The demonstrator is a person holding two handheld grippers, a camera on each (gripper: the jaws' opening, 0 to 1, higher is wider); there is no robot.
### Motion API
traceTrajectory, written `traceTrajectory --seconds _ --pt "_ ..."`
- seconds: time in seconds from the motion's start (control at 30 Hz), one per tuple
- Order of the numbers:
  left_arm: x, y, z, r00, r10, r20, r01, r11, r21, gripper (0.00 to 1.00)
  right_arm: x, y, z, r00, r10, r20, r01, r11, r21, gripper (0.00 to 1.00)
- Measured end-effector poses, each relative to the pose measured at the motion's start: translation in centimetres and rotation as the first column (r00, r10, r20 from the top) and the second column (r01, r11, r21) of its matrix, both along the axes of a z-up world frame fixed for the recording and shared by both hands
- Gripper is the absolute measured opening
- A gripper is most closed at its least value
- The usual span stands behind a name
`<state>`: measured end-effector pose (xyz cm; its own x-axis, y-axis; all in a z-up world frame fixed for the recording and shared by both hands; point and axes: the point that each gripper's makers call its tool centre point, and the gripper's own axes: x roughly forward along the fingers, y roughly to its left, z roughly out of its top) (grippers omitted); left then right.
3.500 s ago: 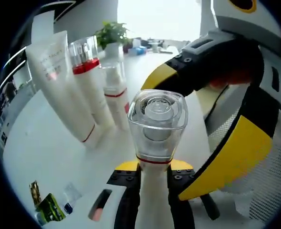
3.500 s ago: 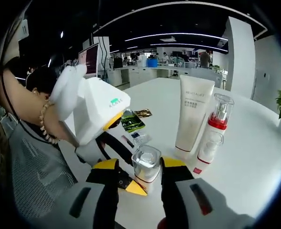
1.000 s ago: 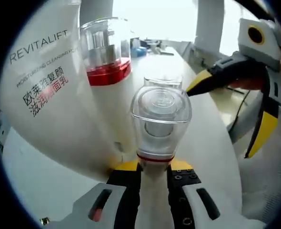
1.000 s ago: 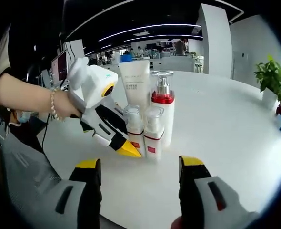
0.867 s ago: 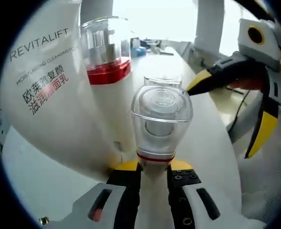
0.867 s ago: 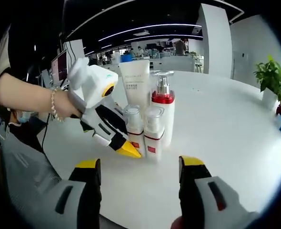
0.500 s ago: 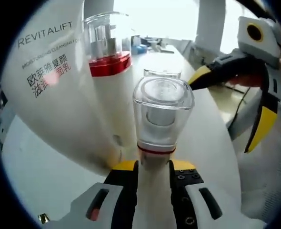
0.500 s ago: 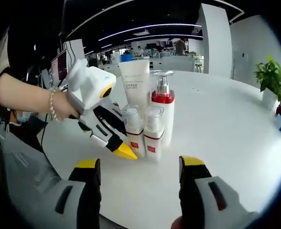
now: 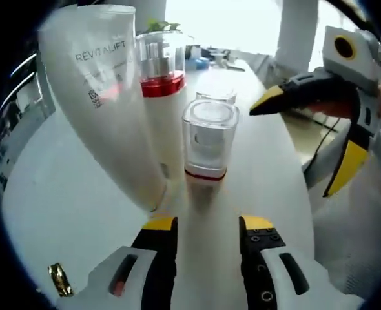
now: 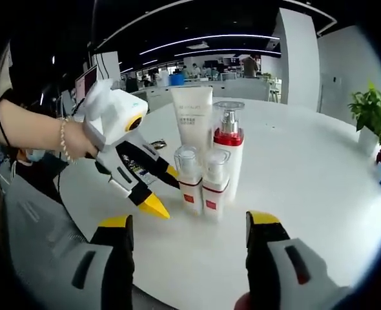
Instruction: Arrange the skincare products in the storage area until every visible bottle or jar stands upright without overlapping.
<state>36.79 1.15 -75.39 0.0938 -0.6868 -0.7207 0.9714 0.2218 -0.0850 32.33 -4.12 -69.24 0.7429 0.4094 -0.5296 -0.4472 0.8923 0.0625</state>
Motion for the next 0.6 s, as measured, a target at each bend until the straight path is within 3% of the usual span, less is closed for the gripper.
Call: traceTrajectory --seconds 0.3,0.6 --pt "-1.5 3.1 0.2 0.991 0.119 -0.062 -0.118 0.992 0.034 0.58 -0.4 0.4 0.8 1.0 0.019 0.004 -0.02 1.0 0.019 0.77" --pt "-3.2 6.3 1.1 0.962 0.253 -0.105 -0.25 0.967 0.043 0.71 -1.3 1.3 1.5 0.999 0.05 0.003 -0.05 0.998 0.042 0.83"
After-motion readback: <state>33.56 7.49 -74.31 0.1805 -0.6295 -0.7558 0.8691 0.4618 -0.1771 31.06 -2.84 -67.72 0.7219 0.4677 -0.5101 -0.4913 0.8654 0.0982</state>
